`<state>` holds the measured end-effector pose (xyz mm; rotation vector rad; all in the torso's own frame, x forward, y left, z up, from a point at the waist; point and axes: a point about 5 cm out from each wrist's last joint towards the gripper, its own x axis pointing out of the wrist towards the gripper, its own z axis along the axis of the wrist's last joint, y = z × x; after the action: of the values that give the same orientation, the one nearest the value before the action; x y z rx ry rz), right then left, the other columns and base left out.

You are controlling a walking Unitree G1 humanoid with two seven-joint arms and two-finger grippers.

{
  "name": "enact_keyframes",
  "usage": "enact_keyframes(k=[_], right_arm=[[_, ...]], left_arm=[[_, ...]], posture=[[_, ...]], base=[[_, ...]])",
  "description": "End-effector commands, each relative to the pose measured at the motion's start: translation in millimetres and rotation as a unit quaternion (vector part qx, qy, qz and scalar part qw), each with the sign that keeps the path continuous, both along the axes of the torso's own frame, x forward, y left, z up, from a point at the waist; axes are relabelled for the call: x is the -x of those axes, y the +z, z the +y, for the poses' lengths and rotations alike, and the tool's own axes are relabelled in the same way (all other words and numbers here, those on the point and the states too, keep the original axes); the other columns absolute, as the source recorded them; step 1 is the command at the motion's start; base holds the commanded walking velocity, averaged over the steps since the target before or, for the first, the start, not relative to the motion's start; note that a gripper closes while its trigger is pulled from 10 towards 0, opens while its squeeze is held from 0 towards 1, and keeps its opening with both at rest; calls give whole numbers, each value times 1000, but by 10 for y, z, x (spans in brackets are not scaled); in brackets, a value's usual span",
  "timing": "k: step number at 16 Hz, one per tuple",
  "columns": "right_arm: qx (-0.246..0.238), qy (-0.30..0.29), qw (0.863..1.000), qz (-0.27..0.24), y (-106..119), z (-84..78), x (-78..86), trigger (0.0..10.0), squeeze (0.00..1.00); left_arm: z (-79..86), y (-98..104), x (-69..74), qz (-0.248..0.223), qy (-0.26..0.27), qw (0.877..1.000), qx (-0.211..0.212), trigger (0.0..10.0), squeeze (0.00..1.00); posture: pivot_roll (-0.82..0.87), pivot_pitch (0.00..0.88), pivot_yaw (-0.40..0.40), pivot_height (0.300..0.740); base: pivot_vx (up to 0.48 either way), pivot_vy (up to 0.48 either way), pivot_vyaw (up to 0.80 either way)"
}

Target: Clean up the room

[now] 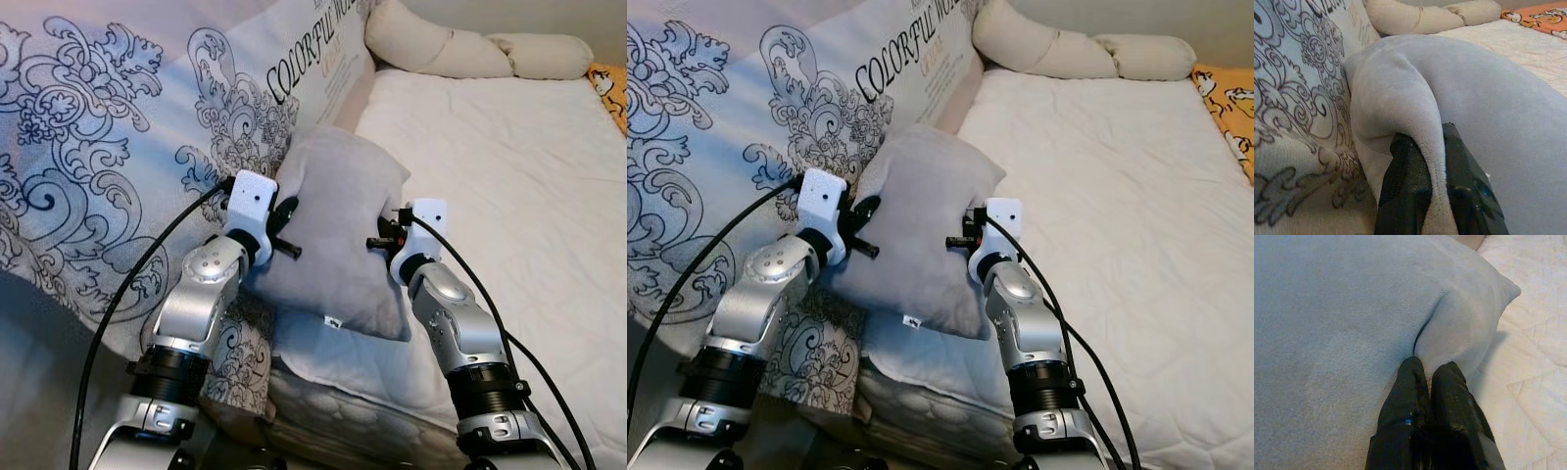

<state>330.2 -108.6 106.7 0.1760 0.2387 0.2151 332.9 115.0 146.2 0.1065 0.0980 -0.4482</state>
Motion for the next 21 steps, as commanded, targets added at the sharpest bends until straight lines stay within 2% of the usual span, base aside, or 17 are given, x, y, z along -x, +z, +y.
enact_keyframes(k=[1,7,11,13,19,21], right_arm=[[0,10,1000,-27,86,43,-21,10000,0],[2,12,1000,-26,79,52,-26,10000,0],[11,2,1000,-20,45,39,-4,10000,0],[11,-9,1000,-18,34,11,11,10000,0],[22,-32,999,-6,-26,-15,45,10000,0],[20,-40,999,-3,-41,-29,50,10000,0]], left_arm=[[-18,82,5,-22,-5,1000,9,10000,0],[-61,113,16,-40,-14,999,8,10000,0],[-235,186,70,-60,-60,996,29,10000,0],[-364,144,131,-65,-97,993,8,10000,0],[-546,147,155,-82,-137,987,-28,10000,0],[-572,141,135,-83,-134,987,-40,10000,0]], posture=[[-7,0,45,740],[-4,0,38,740],[-5,0,40,740],[-6,0,42,740],[-4,0,63,740],[-3,0,74,740]], base=[[0,0,0],[0,0,0],[0,0,0],[0,0,0],[0,0,0],[0,0,0]])
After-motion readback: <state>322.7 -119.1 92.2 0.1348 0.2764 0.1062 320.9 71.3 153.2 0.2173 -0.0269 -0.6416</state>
